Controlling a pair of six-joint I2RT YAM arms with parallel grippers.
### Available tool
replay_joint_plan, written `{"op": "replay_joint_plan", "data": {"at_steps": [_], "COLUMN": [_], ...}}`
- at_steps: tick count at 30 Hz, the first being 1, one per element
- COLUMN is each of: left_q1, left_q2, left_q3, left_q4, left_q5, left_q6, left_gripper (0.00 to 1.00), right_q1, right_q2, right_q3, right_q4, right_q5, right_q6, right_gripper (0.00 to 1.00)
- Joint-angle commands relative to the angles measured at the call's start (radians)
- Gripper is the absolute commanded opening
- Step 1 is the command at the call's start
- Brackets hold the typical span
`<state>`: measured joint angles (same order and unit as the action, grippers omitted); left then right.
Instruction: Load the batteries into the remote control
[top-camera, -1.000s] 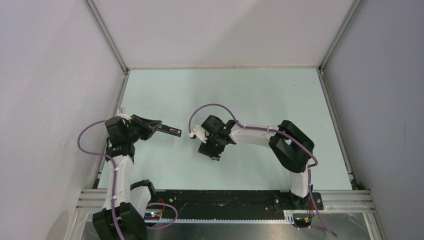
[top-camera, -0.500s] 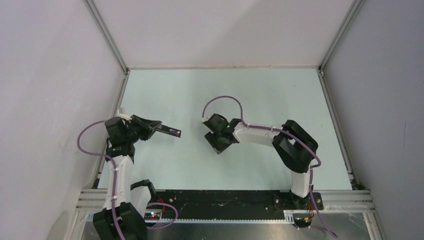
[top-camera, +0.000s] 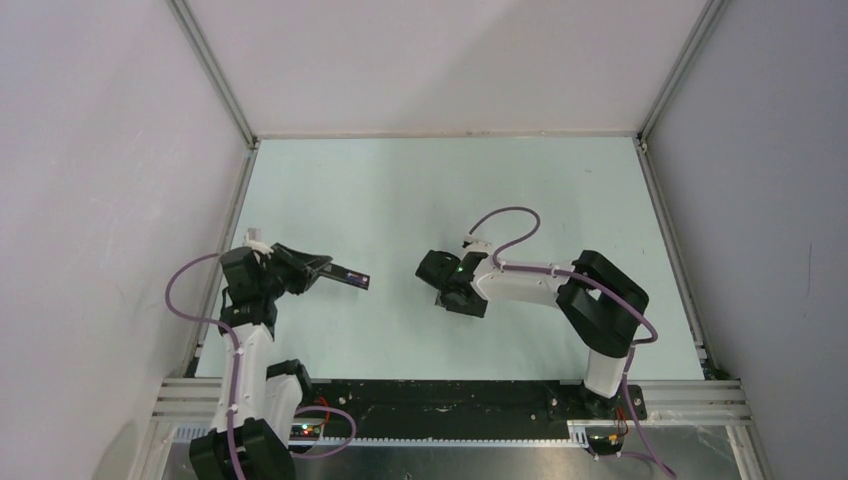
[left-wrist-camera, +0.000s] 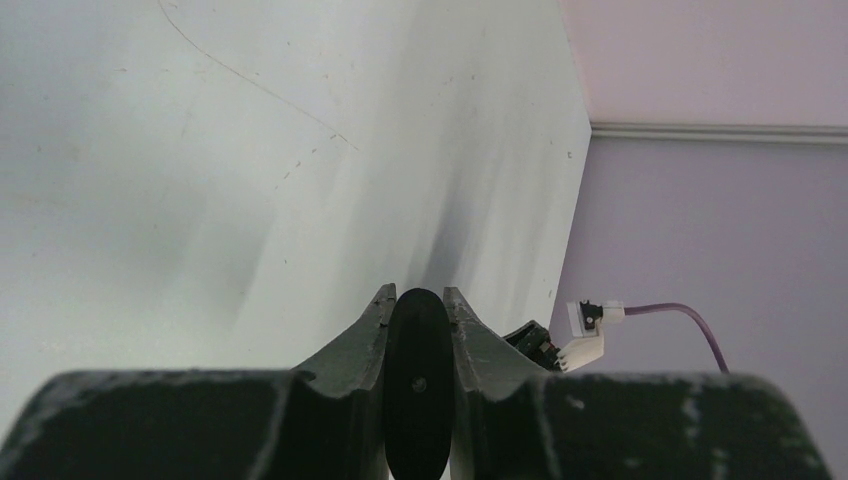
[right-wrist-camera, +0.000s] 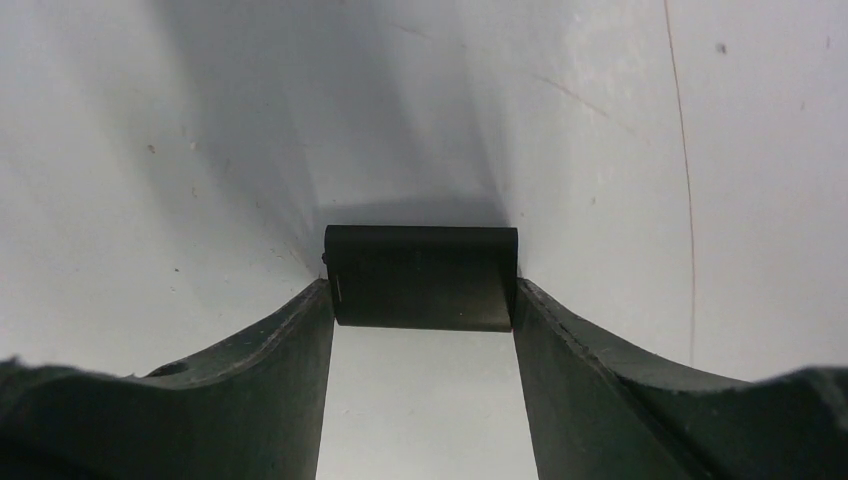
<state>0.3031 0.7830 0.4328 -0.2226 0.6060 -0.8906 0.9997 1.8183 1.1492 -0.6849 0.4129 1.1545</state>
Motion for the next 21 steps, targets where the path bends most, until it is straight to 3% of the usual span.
{"op": "replay_joint_plan", "data": {"at_steps": [1, 3, 5, 10, 15, 18, 20, 21], "left_q1": [-0.032, -0.036, -0.041, -0.068, -0.098, -0.101, -0.104, -0.106], "left_q2": [-0.05, -0.063, -0.069, -0.073, -0.073, -0.073, -0.07, -0.067], "left_q3": [-0.014, -0.02, -0.023, -0.027, -0.025, -0.018, -0.009, -0.004], "left_q4": [0.027, 0.027, 0.028, 0.027, 0.027, 0.027, 0.027, 0.027], "left_q5": [0.016, 0.017, 0.024, 0.029, 0.037, 0.055, 0.076, 0.09], "left_q6": [-0.011, -0.013, -0.017, -0.016, 0.003, 0.018, 0.033, 0.045], "left_gripper": [0.0, 0.0, 0.0, 0.0, 0.0, 0.0, 0.0, 0.0], "right_q1": [0.018, 0.021, 0.016, 0.02, -0.016, -0.003, -0.013, -0.04], "right_q2": [-0.007, -0.011, -0.022, -0.095, -0.19, -0.302, -0.373, -0.39], "right_q3": [-0.035, -0.036, -0.036, -0.037, -0.052, -0.092, -0.142, -0.173], "right_q4": [-0.083, -0.115, -0.128, -0.145, -0.076, -0.017, 0.079, 0.152], "right_q5": [0.029, 0.049, 0.045, 0.078, 0.034, 0.088, 0.037, -0.073], "right_q6": [0.405, 0.482, 0.506, 0.446, 0.035, -0.247, -0.458, -0.533], "right_gripper": [0.64, 0.73, 0.93, 0.99, 0.99, 0.98, 0.99, 0.99]}}
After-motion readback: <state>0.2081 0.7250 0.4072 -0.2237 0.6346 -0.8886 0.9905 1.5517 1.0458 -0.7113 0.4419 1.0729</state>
